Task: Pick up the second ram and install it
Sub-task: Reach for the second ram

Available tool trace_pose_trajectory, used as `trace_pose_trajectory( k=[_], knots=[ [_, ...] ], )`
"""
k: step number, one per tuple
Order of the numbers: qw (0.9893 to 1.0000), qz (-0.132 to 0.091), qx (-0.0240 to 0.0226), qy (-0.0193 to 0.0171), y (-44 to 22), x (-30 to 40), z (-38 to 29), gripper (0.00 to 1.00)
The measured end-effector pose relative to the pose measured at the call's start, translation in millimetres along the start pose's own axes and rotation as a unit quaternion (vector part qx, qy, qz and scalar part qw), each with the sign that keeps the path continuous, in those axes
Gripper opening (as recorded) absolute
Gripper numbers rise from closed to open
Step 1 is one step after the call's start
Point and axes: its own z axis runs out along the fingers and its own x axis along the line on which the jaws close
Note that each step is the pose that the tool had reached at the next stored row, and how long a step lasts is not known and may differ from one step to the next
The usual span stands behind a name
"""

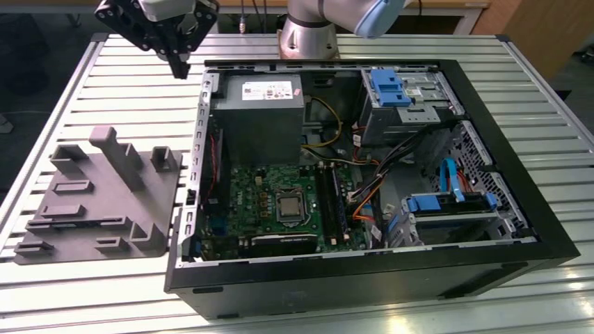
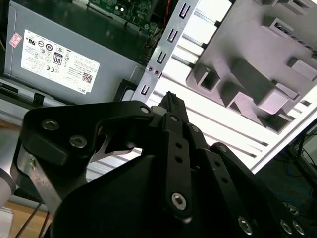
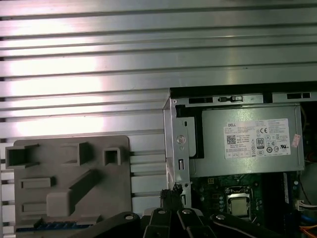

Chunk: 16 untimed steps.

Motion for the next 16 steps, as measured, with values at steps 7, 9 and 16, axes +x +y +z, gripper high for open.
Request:
trace_pose_trajectory(
  k=[7, 9, 16],
  knots=[
    [1.0, 0.0, 0.0, 0.0, -0.3, 3.7, -0.1, 0.11],
    [1.0, 0.0, 0.0, 0.0, -0.4, 4.7, -0.1, 0.11],
    [1.0, 0.0, 0.0, 0.0, -0.6, 8.3, -0.2, 0.11]
  ],
)
